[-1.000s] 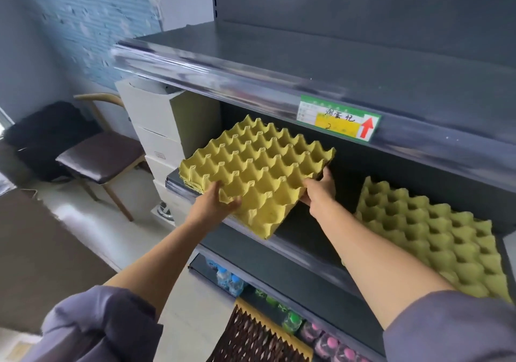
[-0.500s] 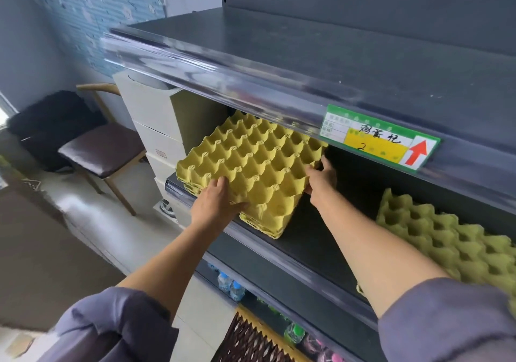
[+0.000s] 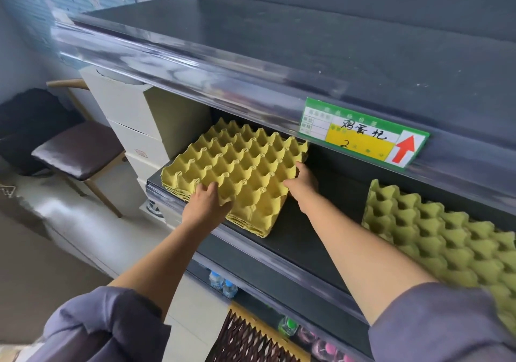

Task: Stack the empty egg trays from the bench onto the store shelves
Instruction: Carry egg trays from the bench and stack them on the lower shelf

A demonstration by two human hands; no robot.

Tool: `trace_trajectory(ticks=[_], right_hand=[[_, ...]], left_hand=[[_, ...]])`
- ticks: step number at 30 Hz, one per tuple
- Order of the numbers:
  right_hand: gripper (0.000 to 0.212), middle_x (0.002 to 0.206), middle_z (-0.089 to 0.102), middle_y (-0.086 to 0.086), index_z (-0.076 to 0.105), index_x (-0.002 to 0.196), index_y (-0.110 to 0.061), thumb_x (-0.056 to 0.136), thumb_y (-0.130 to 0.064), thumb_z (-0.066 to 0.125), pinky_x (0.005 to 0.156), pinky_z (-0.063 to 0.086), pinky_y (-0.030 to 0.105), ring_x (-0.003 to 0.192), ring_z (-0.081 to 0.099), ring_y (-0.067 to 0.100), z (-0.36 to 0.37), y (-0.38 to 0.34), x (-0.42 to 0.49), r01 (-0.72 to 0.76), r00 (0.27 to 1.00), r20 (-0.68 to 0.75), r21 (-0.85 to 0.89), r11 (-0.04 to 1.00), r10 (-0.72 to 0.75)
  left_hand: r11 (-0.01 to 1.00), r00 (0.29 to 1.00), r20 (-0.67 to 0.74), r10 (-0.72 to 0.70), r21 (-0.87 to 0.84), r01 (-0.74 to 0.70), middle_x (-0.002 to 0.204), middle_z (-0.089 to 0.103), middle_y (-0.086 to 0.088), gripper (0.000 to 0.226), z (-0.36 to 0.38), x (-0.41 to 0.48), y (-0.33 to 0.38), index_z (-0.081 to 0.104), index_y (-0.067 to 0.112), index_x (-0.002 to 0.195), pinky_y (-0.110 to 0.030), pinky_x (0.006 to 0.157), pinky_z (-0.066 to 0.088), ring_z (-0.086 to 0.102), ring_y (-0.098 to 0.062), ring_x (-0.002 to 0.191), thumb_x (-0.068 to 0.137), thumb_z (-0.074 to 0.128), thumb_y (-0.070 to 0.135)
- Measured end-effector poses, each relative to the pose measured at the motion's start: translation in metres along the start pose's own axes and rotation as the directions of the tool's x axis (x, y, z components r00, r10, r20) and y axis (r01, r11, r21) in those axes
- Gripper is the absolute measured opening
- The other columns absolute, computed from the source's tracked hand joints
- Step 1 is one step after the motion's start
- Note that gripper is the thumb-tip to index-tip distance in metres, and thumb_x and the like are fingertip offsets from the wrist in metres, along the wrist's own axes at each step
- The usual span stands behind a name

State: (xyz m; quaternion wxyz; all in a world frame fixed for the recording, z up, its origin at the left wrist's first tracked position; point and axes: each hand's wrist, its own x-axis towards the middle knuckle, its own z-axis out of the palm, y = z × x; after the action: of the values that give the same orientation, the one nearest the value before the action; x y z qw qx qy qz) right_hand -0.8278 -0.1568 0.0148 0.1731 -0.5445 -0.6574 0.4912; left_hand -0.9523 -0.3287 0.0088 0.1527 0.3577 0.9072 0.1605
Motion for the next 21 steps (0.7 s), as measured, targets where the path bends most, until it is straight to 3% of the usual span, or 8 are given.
trace_trajectory(ticks=[7, 16, 21], right_hand=[[0.056, 0.142, 0.041, 0.010, 0.037, 0.143, -0.020, 0.091, -0.012, 0.055, 0.099, 0.042, 0.033, 0.127, 0.045, 0.026, -0.012, -0.008, -0.023, 0.190, 0.982, 0.051, -0.343, 0.920, -0.183], [0.045, 0.137, 0.041, 0.004, 0.040, 0.139, -0.024, 0.095, -0.028, 0.047, 0.091, 0.045, 0.040, 0.119, 0.045, 0.030, -0.055, -0.016, -0.091, 0.339, 0.902, 0.109, -0.780, 0.526, -0.419], [0.041, 0.135, 0.045, 0.005, 0.045, 0.135, -0.021, 0.095, -0.031, 0.046, 0.100, 0.039, 0.043, 0.122, 0.043, 0.031, -0.093, -0.011, -0.133, 0.341, 0.862, 0.091, -0.833, 0.436, -0.499]], left_hand=[[0.985, 0.996, 0.021, 0.083, 0.147, -0.085, 0.132, 0.044, -0.013, 0.058, -0.017, -0.011, -0.001, 0.034, 0.017, 0.138, -0.042, 0.091, 0.045, 0.047, -0.032, 0.119, 0.090, 0.054, 0.041], [0.924, 0.964, -0.013, 0.267, 0.288, -0.252, 0.130, 0.051, -0.007, 0.047, -0.051, -0.051, 0.025, 0.040, 0.019, 0.134, -0.040, 0.085, 0.047, 0.050, -0.027, 0.117, 0.093, 0.047, 0.042], [0.872, 0.917, -0.045, 0.397, 0.330, -0.361, 0.128, 0.054, -0.005, 0.044, -0.059, -0.090, 0.069, 0.043, 0.020, 0.133, -0.040, 0.092, 0.043, 0.051, -0.026, 0.117, 0.094, 0.046, 0.041]])
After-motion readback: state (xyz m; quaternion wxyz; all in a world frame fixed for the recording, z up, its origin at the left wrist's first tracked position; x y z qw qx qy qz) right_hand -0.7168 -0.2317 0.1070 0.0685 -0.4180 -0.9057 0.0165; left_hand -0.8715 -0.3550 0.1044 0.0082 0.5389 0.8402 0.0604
